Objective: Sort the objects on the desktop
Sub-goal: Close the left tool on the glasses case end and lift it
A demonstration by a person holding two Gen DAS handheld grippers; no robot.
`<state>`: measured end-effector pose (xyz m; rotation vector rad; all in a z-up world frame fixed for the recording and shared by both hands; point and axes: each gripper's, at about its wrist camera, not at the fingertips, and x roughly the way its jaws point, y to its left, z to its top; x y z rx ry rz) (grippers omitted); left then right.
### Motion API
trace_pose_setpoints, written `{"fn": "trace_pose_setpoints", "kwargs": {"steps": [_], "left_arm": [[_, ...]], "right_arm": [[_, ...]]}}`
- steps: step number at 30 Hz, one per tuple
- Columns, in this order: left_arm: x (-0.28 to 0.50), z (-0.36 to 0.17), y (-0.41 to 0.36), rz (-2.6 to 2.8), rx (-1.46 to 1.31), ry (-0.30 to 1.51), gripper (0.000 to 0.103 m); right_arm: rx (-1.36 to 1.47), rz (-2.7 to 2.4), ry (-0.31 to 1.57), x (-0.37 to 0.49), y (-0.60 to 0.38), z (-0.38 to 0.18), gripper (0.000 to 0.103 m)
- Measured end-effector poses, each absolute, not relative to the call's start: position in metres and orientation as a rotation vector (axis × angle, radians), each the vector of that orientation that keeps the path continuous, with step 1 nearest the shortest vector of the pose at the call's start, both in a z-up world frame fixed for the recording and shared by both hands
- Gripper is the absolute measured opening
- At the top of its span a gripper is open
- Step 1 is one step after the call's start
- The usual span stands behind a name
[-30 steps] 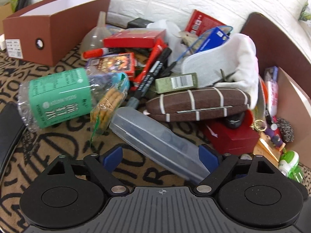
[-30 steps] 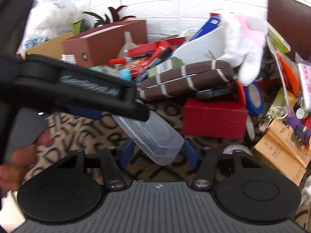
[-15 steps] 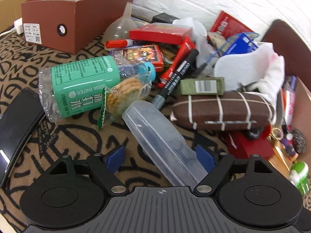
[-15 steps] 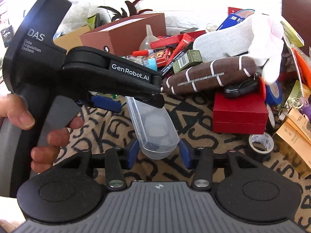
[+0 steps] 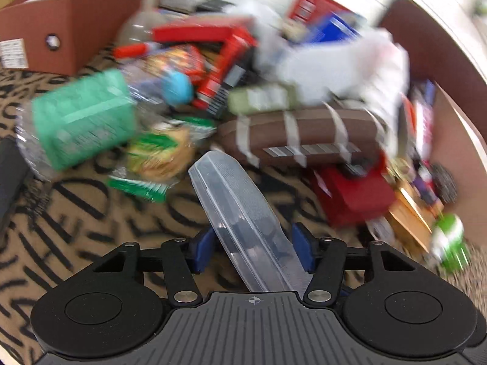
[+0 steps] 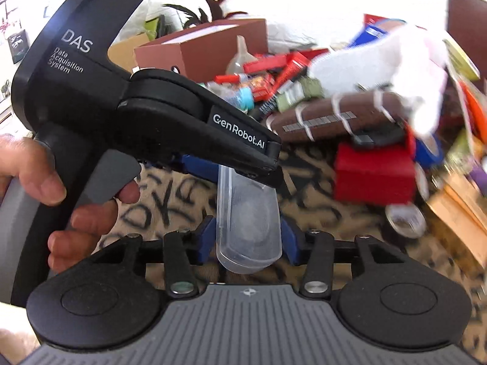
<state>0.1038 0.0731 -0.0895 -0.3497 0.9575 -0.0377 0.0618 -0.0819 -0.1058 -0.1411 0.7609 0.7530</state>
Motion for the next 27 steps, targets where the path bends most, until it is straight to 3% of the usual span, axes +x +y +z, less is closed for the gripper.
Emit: {"fn": "trace_pose_setpoints", "kwargs": {"steps": [7,9,14,15,17,22,23,24,25,26,27], "left_arm": [[0.083,-0.091,0.018,-0.213,-0.286,1.004,0.055],[0.082,-0.092,0.014,-0.22,-0.284,0.996,0.069],[0.086,-0.092,0.025,-0.17,-0.335,0.992,0.074],[0.087,-0.091,0.027,-0.16,-0.34,0.991,0.074],[0.088,-0.091,0.03,-0.171,-0.331,1.003,0.056],[0.088,-0.09,0.028,-0.184,-0.3,1.002,0.058],[0.088,-0.091,0.027,-0.185,-0.299,1.0,0.069],[0.088,-0.092,0.027,-0.187,-0.3,0.999,0.069],[0.088,-0.093,0.026,-0.188,-0.296,0.997,0.068],[0.087,-0.092,0.025,-0.19,-0.288,0.995,0.058],[0.087,-0.092,0.025,-0.189,-0.279,0.993,0.058]], "right_arm": [[-0.119,0.666,0.854,0.032,-0.135,-0.098,0.052],[-0.095,0.647,0.865,0.029,-0.141,-0.097,0.053],[-0.094,0.617,0.853,0.035,-0.13,-0.101,0.055],[-0.095,0.617,0.859,0.036,-0.128,-0.103,0.055],[-0.094,0.616,0.876,0.039,-0.124,-0.107,0.055],[-0.078,0.618,0.897,0.041,-0.123,-0.109,0.052],[-0.074,0.618,0.898,0.041,-0.123,-0.109,0.052],[-0.07,0.618,0.899,0.041,-0.123,-0.109,0.052],[-0.069,0.617,0.9,0.041,-0.123,-0.109,0.052],[-0.07,0.613,0.902,0.042,-0.122,-0.109,0.052],[-0.07,0.609,0.905,0.043,-0.12,-0.11,0.052]]}}
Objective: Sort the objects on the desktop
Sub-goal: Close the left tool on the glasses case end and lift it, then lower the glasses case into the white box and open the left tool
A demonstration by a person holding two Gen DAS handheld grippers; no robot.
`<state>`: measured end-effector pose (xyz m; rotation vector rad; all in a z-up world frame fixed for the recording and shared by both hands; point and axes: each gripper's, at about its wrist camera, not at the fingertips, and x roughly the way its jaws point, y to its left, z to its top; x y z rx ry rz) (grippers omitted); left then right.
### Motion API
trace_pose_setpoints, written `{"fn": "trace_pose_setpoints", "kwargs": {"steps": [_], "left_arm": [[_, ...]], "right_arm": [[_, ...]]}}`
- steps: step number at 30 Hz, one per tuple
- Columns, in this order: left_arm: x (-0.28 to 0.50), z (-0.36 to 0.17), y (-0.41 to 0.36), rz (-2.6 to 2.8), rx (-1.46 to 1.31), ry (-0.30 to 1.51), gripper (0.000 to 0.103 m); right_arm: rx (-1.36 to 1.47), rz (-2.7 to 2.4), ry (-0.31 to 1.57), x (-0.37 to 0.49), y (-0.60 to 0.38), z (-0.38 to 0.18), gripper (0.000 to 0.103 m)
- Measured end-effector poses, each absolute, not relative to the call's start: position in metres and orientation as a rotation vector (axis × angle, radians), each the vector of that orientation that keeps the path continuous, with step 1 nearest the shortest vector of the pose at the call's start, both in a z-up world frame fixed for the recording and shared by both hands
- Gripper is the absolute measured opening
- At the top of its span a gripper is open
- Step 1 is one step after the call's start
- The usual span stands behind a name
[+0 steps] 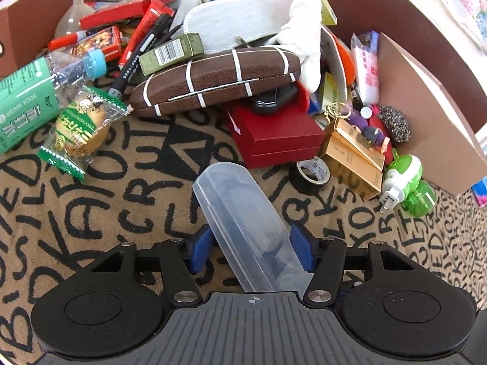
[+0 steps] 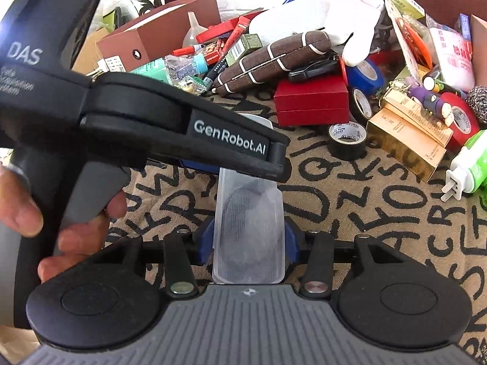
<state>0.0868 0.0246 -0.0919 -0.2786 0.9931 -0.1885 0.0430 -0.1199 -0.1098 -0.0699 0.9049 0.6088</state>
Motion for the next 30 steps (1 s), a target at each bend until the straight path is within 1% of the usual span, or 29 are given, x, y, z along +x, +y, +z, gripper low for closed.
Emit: {"fn": "trace_pose_setpoints", "kwargs": {"steps": [6,12,21,30], "left_arm": [[0.088,-0.093,0.027,-0.194,-0.292,0.994,0.057],[0.084,-0.078,0.016,-0.204,-0.284,0.964,0.056],[0.102,-0.026,-0.036,-0.288,-0.233,0.826,0.055],[0.149,0.039,-0.112,-0.426,-0.206,0.675,0.054]], "right_arm": [[-0.075,0.599,0.896,0.043,-0.117,-0.111,0.051],[-0.058,0.587,0.863,0.037,-0.126,-0.1,0.051],[-0.032,0.499,0.717,0.043,-0.17,-0.057,0.051],[0.003,0.357,0.554,0.075,-0.238,0.002,0.051]]}}
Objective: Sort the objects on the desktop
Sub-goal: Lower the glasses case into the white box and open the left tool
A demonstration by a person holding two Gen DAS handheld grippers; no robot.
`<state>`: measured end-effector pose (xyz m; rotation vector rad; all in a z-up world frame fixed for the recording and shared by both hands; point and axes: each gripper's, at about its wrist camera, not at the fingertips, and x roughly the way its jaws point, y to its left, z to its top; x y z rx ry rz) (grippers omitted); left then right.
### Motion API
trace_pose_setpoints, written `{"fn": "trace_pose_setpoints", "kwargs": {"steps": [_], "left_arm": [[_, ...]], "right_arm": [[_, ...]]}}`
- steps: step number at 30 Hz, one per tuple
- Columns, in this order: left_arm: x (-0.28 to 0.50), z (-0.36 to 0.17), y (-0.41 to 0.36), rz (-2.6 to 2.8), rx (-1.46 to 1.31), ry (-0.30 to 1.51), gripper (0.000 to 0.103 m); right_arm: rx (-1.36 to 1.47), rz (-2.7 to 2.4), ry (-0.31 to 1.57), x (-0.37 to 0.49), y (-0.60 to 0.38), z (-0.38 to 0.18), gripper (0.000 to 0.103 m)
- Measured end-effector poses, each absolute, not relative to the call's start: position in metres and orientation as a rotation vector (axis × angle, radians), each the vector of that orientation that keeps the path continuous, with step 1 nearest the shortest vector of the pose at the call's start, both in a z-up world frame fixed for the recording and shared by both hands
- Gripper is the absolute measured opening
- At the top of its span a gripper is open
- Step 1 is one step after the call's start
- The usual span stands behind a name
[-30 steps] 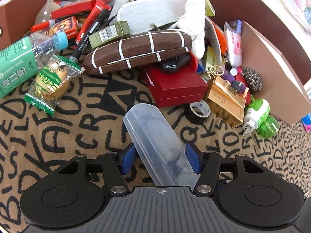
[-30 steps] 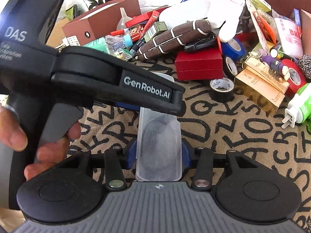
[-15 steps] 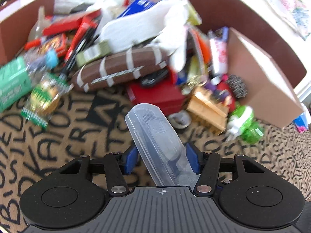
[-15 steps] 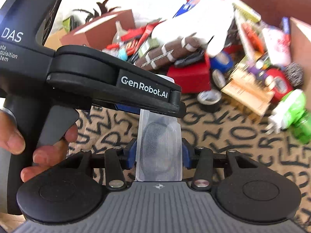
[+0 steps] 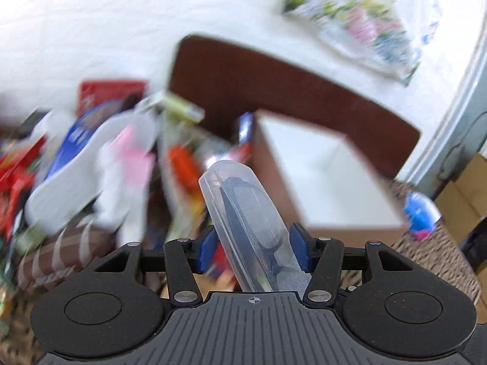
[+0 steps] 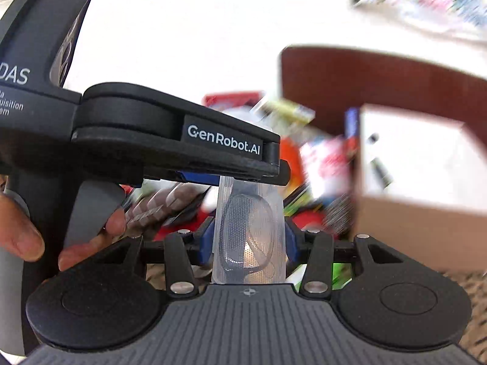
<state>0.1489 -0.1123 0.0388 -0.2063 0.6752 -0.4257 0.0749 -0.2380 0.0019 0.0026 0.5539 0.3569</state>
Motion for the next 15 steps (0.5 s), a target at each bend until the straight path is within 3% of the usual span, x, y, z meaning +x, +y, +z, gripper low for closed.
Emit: {"fn": "trace_pose_setpoints", "kwargs": {"steps": [8,15], "left_arm": [[0.232,0.077,-0.193,-0.556,-0.284,0.674,0.053],[0.304,0.05,-0.255,-0.598,-0.329,0.76,0.053]], "right_arm": [[-0.036,0.23,0.509,0.136,-0.303,0.047,0.051],[-0.062,0.176,0.599,0.211,-0.357,0.041,0.051]]}}
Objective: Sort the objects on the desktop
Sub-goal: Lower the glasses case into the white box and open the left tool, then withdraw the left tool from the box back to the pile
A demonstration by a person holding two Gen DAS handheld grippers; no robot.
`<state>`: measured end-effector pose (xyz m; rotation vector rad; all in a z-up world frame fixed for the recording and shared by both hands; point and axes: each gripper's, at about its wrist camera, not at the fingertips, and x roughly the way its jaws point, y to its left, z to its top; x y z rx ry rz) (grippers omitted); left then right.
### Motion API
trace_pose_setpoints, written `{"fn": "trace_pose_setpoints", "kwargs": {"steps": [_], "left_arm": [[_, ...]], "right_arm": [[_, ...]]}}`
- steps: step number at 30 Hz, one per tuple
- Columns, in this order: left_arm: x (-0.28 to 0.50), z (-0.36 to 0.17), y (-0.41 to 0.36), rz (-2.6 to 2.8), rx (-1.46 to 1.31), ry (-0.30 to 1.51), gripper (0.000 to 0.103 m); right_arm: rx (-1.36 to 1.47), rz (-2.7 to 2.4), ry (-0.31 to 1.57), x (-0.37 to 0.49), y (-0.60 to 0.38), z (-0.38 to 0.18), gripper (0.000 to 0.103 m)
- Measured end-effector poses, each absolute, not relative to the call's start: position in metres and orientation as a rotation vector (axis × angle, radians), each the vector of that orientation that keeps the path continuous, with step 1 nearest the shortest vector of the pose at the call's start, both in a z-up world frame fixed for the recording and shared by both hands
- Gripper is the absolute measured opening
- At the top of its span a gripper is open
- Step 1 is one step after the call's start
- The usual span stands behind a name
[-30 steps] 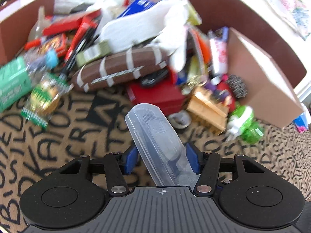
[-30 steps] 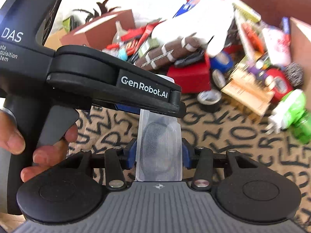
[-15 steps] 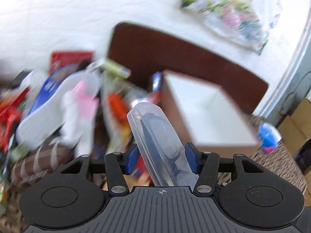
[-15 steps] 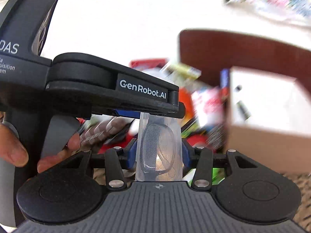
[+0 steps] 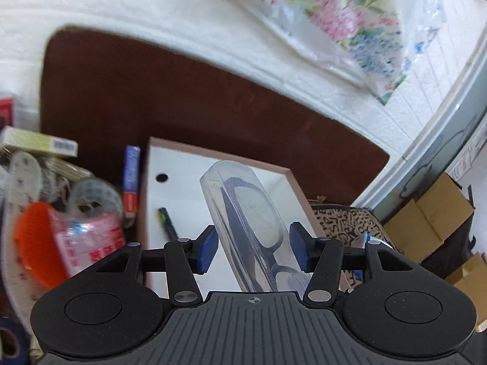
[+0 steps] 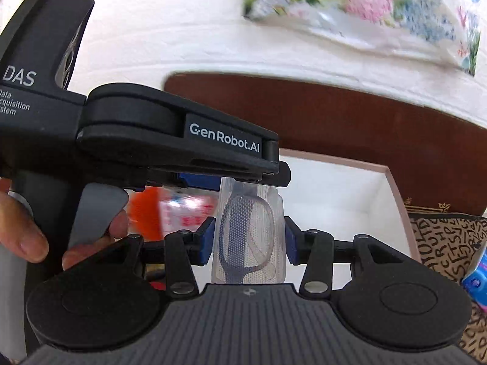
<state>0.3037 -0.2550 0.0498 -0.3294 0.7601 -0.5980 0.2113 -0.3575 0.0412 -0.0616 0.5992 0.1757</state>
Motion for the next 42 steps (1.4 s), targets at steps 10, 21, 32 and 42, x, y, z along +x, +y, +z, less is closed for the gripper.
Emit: {"fn": "trace_pose_setpoints", "kwargs": {"steps": [10,21,32,42], "left_arm": [[0.39,-0.033,-0.296,-0.566,-0.372,0.975,0.054],[0.424,-0.063,-0.323,-0.508,-0.276,0.998,0.065],[0.424,-0.062,-0.327,-0.508,-0.291,1.032,0.101],[0.386,-0.035,-0.325,-0.621,-0.168,0.951,0.103]], "right_arm": [[-0.121,0.188,0.804,0.308,-0.396,-0.02,0.051],[-0.129,0.213,0.936,0.371,-0.408,-0.054,0.051],[-0.211,0.107,0.968,0.385,-0.404,-0.067,0.094],[-0.198,0.103,0.978,0.363,-0.397,-0.051,0.1]]}}
